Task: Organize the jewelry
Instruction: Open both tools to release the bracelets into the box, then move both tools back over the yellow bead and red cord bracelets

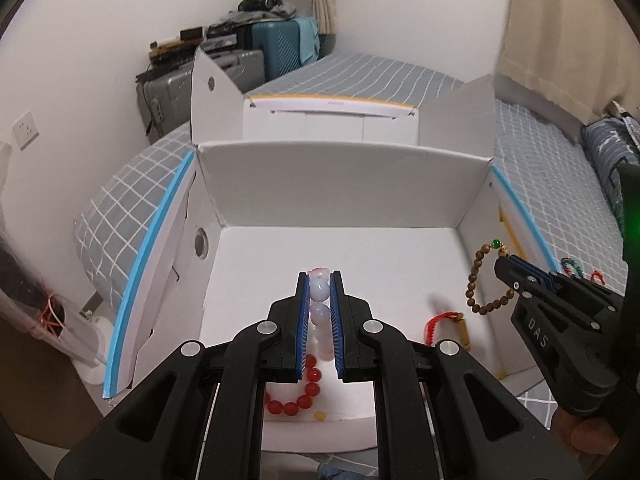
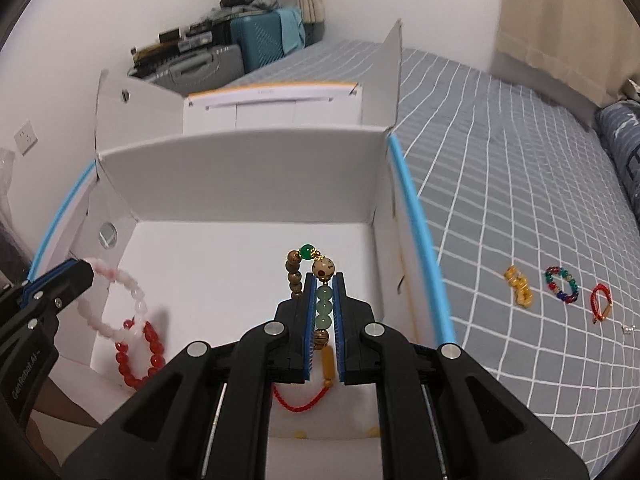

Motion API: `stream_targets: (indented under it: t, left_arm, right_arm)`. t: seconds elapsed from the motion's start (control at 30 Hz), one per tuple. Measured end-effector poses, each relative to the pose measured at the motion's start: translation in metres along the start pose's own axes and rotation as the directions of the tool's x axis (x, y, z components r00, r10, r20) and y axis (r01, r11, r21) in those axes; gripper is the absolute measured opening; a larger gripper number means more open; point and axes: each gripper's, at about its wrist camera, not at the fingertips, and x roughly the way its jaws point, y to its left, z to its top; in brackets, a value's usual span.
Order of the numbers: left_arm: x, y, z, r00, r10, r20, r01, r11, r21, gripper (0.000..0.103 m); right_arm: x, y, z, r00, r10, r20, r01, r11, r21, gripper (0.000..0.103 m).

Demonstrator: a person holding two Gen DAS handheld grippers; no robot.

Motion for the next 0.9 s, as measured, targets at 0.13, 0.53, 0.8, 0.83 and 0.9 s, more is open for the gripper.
stream_targets:
  t: [0.13, 0.53, 0.8, 0.83, 0.9]
  left_arm:
    - [0.015, 0.004, -0.001, 0.999, 0.021, -0.047, -0.021, 1.0, -0.01, 0.01]
    - [0.026, 0.01, -0.005, 0.992, 0.06, -0.107, -0.064, 0.997, -0.035, 0.013]
    - [0.002, 0.014, -0.002, 0.996, 0.074, -0.042, -0.076, 0.995, -0.056, 0.068]
    - [-0.003, 0.015, -0.001, 0.996, 0.084, -0.031, -0.085, 0.995, -0.056, 0.07]
    - [-0.009, 0.018, -0.001, 0.995, 0.1, -0.013, -0.101, 0.993, -0.063, 0.076]
  right_arm:
    - [0.007, 0.004, -0.003, 0.999, -0.005, -0.036, 0.005, 1.0, -0.01, 0.007]
    - [0.014, 0.006, -0.006, 0.998, 0.024, -0.059, -0.025, 1.0, -0.008, 0.037]
    - [-0.012, 0.018, -0.005, 0.998, 0.048, 0.031, -0.047, 0.998, -0.045, 0.081]
    - [-0.016, 0.018, -0.005, 0.998, 0.05, 0.035, -0.048, 0.997, -0.052, 0.084]
    - [-0.021, 0.018, -0.005, 0.998, 0.043, 0.05, -0.04, 0.998, -0.055, 0.088]
